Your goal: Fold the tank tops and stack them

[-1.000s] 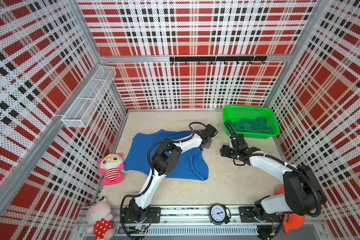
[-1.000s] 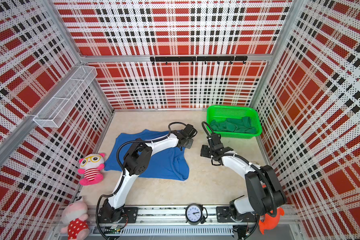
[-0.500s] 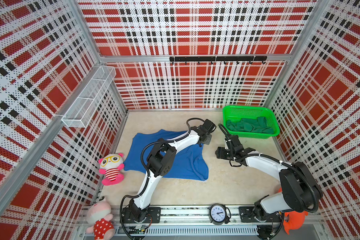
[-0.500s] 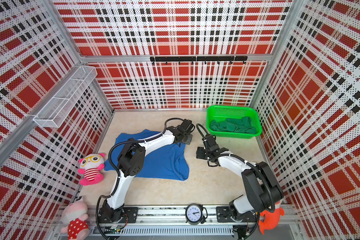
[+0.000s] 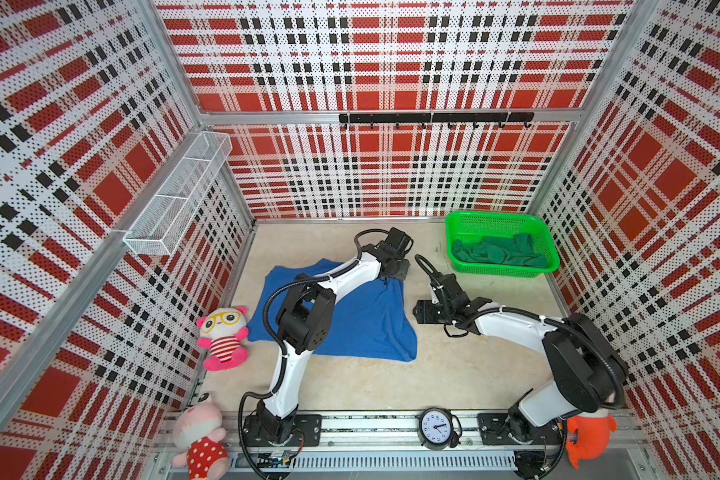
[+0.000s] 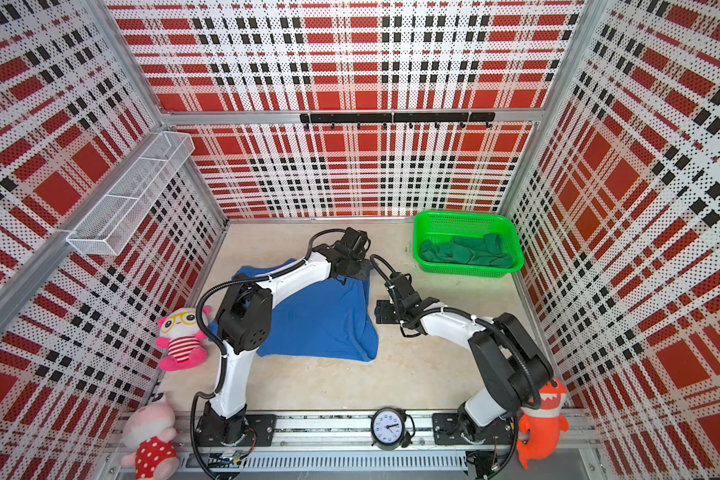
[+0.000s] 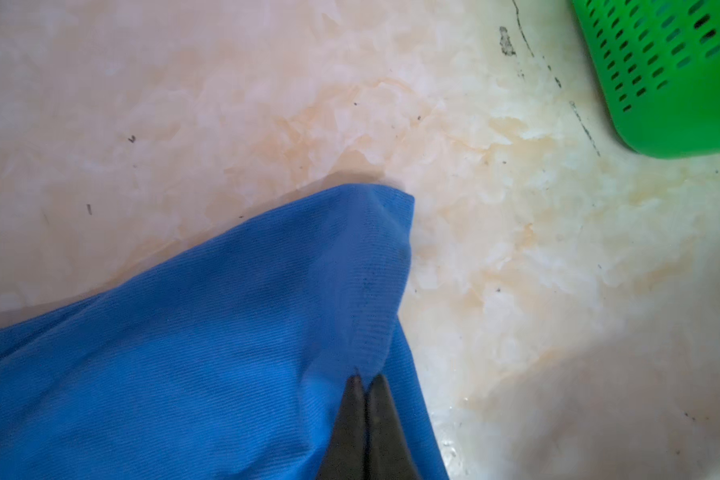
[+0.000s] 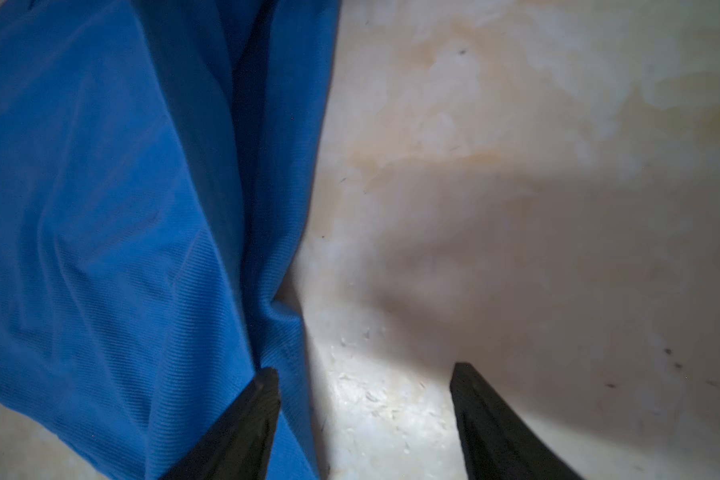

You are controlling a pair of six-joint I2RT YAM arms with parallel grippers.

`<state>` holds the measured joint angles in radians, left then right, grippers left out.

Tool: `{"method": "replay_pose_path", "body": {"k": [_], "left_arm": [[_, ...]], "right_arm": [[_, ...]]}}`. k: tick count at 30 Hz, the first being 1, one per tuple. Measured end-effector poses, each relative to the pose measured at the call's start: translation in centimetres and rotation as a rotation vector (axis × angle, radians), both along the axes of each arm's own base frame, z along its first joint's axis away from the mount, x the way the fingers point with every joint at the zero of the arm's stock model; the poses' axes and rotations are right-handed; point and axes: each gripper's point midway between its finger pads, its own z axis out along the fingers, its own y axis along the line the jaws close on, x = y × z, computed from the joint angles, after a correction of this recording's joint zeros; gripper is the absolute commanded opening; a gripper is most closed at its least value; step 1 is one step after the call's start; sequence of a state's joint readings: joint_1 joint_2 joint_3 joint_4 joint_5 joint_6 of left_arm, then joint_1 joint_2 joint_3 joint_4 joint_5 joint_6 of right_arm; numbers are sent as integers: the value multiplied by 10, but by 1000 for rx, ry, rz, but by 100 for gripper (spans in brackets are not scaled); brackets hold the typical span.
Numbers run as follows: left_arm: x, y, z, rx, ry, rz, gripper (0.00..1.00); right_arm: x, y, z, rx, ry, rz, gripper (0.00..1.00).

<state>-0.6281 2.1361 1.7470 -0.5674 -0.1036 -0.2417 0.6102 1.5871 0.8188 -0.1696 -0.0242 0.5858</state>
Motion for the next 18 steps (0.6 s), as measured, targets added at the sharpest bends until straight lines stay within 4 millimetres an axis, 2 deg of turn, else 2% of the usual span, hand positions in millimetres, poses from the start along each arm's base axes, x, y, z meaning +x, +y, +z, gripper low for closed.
{"method": "replay_pose_path", "body": {"k": [3,8,13,18], "left_arm": [[2,9,8,-10,-7,-5,0],[4,22,15,-20,-13,1,0],[6,35,18,-20,-16,9,0],[5,41,20,-13,-20,-5,0]], "right_arm": [[-3,13,-9,-25,10,39,72],[-2,26,-12,-47,3,68,73],[4,28,-23,-81,16,56,73],[14,27,-24,-110,4,24,72]]}}
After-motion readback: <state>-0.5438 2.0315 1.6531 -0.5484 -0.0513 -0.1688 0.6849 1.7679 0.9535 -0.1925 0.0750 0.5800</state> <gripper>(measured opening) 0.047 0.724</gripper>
